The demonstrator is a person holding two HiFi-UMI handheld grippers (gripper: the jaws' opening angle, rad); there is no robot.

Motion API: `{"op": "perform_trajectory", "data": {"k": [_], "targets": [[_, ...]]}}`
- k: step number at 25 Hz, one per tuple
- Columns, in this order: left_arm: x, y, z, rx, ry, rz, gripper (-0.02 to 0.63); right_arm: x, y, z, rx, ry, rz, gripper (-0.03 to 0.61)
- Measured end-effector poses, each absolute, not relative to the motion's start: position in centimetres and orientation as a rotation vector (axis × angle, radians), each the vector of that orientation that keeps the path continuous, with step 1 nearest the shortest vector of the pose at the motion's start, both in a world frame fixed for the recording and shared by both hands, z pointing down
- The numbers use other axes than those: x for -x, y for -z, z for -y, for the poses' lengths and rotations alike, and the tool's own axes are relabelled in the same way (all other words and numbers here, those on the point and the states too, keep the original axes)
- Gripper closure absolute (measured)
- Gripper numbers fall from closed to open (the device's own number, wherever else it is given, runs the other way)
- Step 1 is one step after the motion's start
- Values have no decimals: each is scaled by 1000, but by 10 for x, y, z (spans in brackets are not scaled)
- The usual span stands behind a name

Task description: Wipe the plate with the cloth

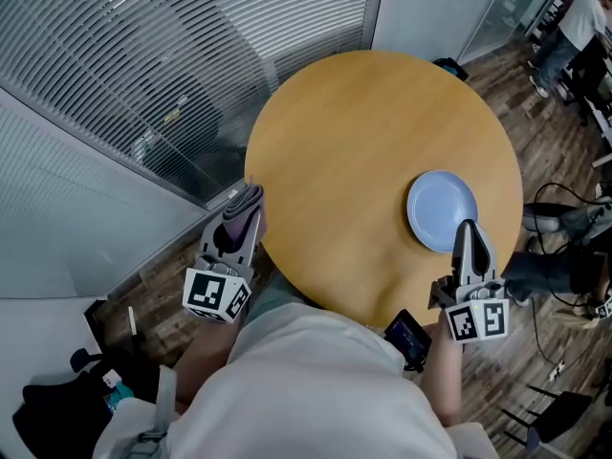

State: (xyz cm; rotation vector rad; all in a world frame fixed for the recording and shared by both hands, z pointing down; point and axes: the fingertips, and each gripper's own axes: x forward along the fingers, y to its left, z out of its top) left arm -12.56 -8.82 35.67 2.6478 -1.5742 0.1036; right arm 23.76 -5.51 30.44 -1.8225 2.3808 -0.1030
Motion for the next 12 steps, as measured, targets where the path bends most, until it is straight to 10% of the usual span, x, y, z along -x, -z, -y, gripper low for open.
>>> {"op": "perform_trajectory", "data": {"k": [12], "targets": [[109, -366, 103, -2637, -128, 1528, 529, -310, -365, 64, 2015, 349, -2280, 555]]}}
